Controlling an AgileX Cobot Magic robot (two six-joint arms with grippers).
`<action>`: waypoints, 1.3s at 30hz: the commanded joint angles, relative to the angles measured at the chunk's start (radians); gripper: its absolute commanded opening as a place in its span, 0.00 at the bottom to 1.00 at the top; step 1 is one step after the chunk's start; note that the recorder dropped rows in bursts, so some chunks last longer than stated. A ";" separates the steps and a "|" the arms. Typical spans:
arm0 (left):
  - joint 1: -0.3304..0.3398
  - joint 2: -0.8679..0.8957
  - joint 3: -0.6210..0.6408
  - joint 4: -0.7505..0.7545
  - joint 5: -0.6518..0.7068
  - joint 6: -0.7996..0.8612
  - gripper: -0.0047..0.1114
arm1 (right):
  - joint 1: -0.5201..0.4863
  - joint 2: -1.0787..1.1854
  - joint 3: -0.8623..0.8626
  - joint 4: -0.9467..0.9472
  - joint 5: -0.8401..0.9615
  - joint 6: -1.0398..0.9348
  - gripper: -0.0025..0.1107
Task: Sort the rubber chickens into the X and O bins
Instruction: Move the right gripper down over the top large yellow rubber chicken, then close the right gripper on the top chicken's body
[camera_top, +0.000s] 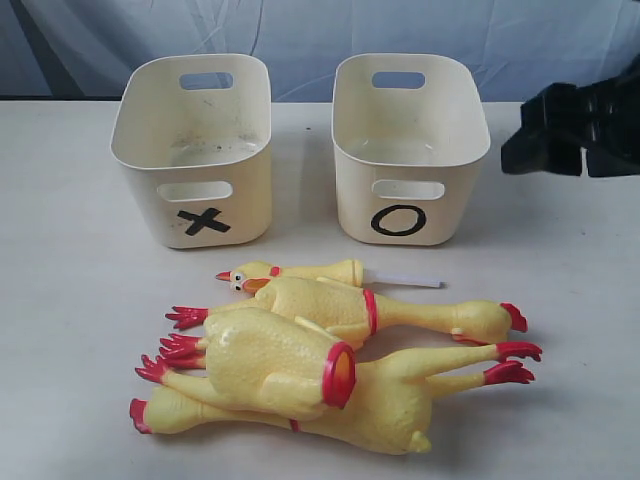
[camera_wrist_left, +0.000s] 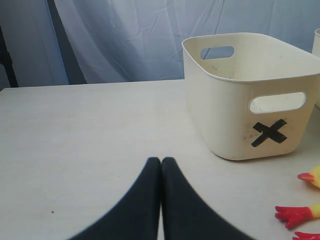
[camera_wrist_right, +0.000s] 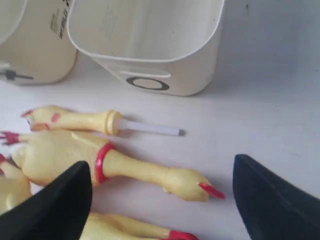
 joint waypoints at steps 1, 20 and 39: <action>0.000 -0.003 -0.004 0.000 -0.013 -0.002 0.04 | 0.002 0.072 0.001 0.033 0.075 -0.269 0.67; 0.000 -0.003 -0.004 0.000 -0.013 -0.002 0.04 | 0.004 0.319 0.001 0.342 0.248 -0.818 0.67; 0.000 -0.003 -0.004 0.000 -0.013 -0.002 0.04 | 0.338 0.351 0.001 0.550 0.078 -1.286 0.67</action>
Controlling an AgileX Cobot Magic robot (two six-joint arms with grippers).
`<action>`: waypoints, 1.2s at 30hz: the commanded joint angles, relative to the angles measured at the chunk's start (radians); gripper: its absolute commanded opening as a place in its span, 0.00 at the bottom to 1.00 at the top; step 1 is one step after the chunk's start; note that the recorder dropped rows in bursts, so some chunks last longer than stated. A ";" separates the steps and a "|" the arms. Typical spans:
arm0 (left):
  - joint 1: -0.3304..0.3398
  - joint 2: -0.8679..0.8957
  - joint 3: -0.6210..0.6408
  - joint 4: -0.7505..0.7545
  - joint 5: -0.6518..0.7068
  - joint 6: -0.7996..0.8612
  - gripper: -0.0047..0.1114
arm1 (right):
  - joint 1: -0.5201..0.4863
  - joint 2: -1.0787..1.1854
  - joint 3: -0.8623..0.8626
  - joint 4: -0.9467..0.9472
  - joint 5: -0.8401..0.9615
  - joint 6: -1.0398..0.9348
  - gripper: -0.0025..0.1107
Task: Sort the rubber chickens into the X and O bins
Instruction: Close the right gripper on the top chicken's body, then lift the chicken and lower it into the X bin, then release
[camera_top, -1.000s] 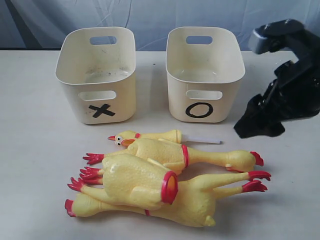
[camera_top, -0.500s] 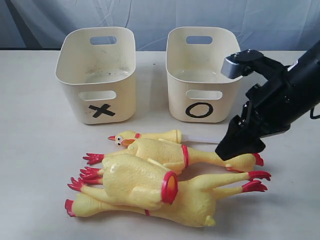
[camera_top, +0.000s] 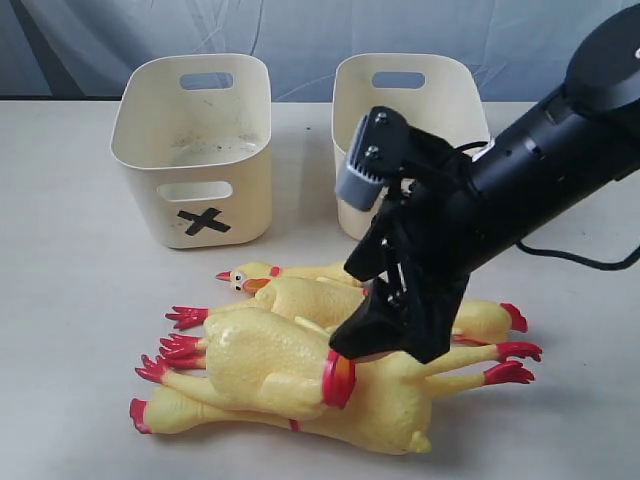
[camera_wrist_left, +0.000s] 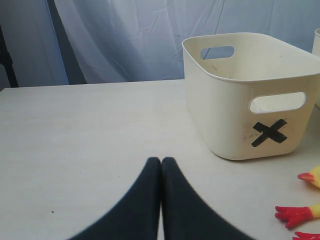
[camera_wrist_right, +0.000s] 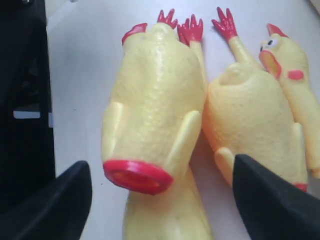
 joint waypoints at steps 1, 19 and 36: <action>0.000 -0.003 -0.004 0.000 -0.013 -0.002 0.04 | 0.076 0.017 0.001 -0.019 -0.050 -0.011 0.67; 0.000 -0.003 -0.004 0.000 -0.013 -0.002 0.04 | 0.166 0.172 0.001 0.024 -0.282 -0.006 0.20; 0.000 -0.003 -0.004 0.000 -0.013 -0.002 0.04 | 0.164 0.013 -0.256 0.448 -0.835 -0.006 0.20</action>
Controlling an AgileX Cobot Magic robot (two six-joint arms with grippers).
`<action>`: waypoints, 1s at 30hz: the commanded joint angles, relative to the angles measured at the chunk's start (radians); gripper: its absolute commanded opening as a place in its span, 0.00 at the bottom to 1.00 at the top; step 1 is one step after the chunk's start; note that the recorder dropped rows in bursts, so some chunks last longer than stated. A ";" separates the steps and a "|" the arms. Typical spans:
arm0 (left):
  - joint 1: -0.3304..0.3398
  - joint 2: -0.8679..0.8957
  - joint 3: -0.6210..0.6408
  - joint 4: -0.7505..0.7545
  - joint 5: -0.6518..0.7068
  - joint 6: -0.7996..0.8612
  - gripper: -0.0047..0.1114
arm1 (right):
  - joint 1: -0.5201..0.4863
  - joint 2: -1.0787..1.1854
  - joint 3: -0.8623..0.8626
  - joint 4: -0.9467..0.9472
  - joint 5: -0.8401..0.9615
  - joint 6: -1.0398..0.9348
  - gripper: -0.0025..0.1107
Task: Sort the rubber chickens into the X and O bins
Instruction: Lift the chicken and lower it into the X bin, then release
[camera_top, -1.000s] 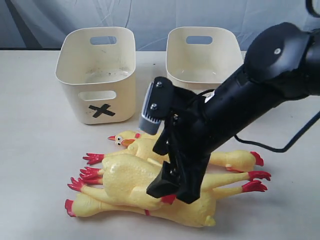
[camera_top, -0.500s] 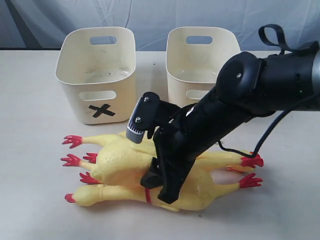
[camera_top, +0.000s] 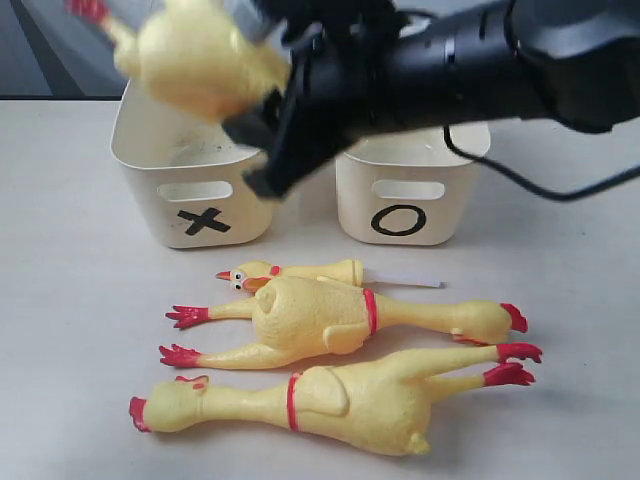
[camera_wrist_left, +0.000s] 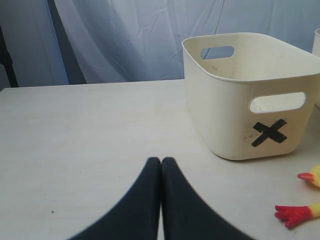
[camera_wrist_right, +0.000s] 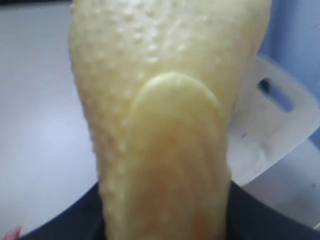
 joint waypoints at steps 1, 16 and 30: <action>0.000 -0.003 -0.004 0.000 -0.013 -0.002 0.04 | -0.001 0.039 -0.143 0.350 -0.265 -0.003 0.20; 0.000 -0.003 -0.004 0.000 -0.013 -0.002 0.04 | -0.001 0.474 -0.483 0.692 -0.221 -0.001 0.20; 0.000 -0.003 -0.004 0.000 -0.013 -0.002 0.04 | -0.001 0.634 -0.485 0.737 -0.167 -0.001 0.28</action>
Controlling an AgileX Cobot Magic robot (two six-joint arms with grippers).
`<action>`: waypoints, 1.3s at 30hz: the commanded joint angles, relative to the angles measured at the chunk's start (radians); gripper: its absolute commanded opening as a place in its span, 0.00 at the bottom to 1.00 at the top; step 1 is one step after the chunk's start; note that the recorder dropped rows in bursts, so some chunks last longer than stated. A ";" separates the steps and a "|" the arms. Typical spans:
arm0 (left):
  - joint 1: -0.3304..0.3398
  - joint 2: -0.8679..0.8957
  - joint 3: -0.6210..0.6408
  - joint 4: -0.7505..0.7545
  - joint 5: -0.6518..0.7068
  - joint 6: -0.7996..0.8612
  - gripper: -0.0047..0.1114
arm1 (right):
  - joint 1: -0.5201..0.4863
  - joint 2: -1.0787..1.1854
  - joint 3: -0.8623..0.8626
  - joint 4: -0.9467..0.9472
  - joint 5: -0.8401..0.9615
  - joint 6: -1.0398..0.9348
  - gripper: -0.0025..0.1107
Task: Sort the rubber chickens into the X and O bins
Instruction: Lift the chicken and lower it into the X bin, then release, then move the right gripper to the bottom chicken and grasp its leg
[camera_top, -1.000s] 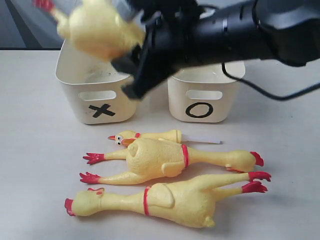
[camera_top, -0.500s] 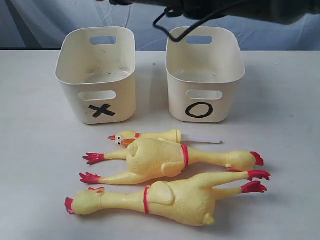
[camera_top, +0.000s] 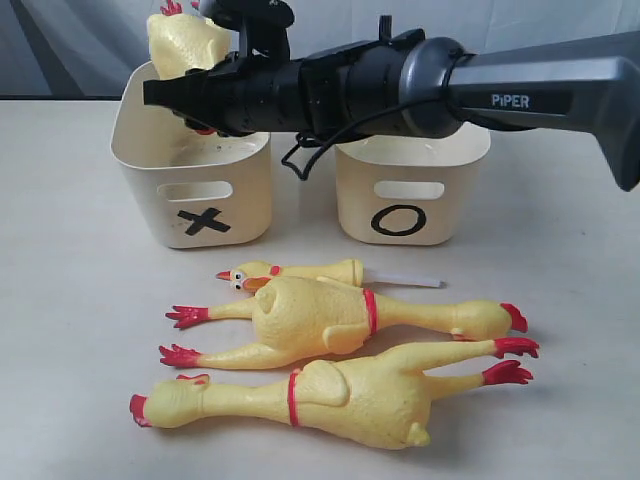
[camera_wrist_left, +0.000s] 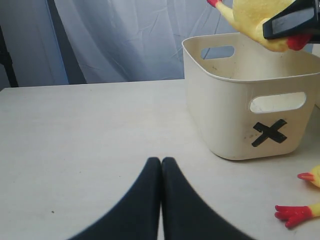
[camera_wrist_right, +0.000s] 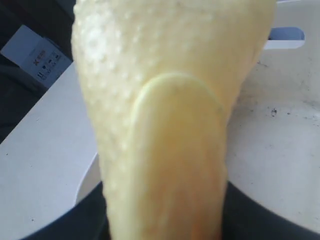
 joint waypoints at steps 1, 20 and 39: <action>0.000 -0.003 -0.004 0.000 -0.013 -0.002 0.04 | -0.001 0.006 -0.013 0.011 0.007 -0.005 0.35; 0.000 -0.003 -0.004 0.000 -0.013 -0.002 0.04 | -0.025 -0.279 -0.013 -0.296 0.093 0.147 0.56; 0.000 -0.003 -0.004 0.000 -0.013 -0.002 0.04 | -0.070 -0.490 0.300 -1.518 1.055 0.652 0.56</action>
